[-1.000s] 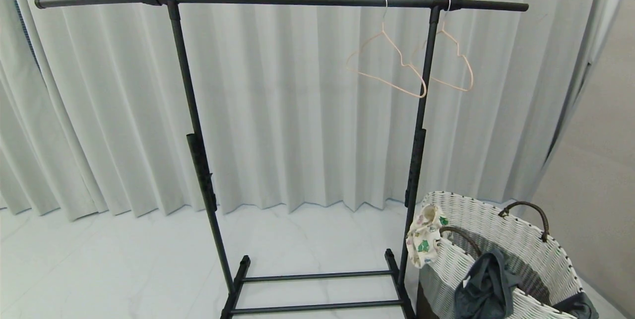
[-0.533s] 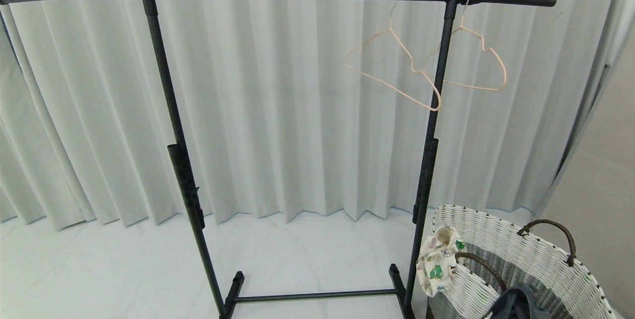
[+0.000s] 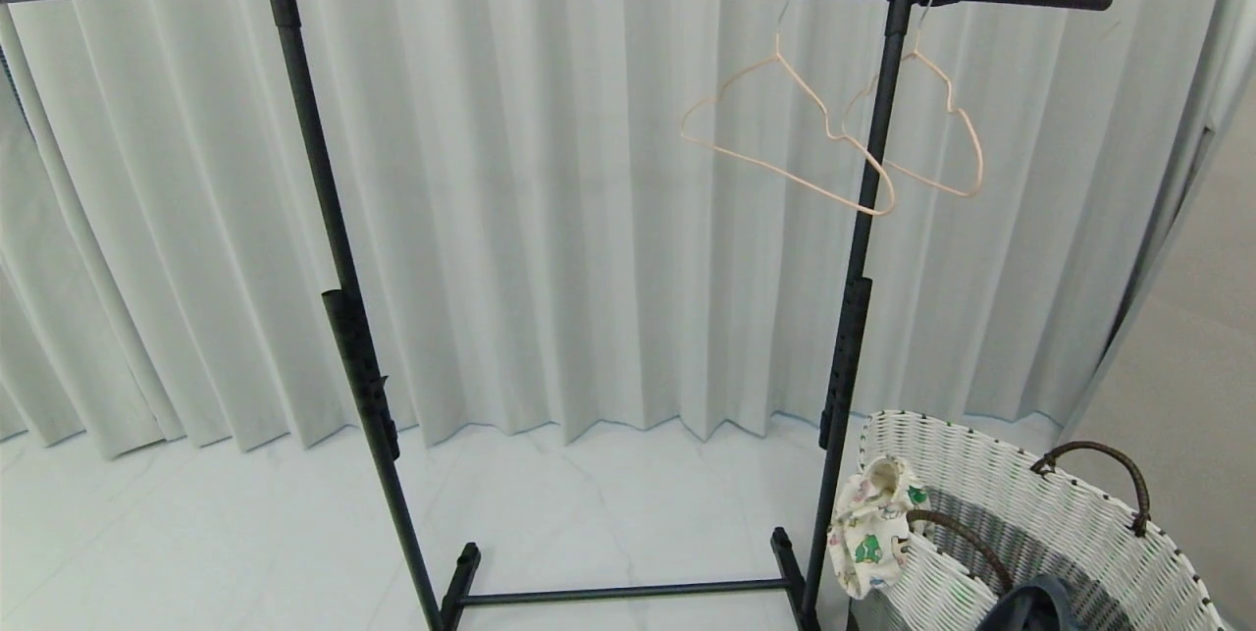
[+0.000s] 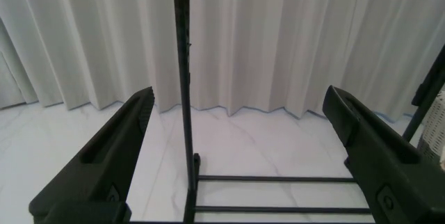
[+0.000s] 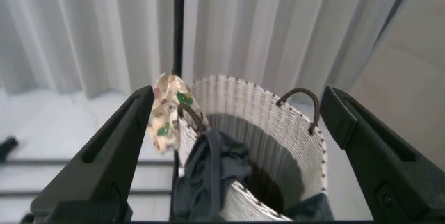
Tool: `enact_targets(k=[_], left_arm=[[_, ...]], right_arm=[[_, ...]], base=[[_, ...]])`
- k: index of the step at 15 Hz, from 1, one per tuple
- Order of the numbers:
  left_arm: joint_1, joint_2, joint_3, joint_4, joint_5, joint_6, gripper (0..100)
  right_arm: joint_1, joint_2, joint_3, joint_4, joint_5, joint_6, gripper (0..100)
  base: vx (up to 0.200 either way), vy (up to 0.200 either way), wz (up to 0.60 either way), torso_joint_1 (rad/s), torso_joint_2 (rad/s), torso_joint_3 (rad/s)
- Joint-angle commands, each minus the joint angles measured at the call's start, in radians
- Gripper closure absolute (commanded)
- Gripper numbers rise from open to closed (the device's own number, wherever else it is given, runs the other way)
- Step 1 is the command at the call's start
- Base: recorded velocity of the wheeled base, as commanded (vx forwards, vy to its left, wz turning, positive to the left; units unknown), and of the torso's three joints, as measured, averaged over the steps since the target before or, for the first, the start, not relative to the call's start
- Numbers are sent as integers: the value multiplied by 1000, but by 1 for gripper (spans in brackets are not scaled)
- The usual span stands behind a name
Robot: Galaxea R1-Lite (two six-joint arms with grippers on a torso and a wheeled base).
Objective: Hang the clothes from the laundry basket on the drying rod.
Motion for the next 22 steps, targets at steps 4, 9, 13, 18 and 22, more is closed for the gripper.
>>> enact_targets(k=[4,9,13,18,22], left_arm=[[0,2,0,0,0,0,0],[0,2,0,0,0,0,0],[0,2,0,0,0,0,0],[0,2,0,0,0,0,0],[0,2,0,0,0,0,0]], right_arm=[[4,867,-111,41,-81,-364,0],[0,1335,-93,-171,-83,-424,0],[-6,1553,-94,-386,-97,-424,0],[-49,1689,-107,-541,-114,-449,0],[-60,1757,-108,-651,-111,-453,0]], base=[[0,0,0,0,0,0],[0,0,0,0,0,0],[0,0,0,0,0,0],[0,0,0,0,0,0],[0,0,0,0,0,0]])
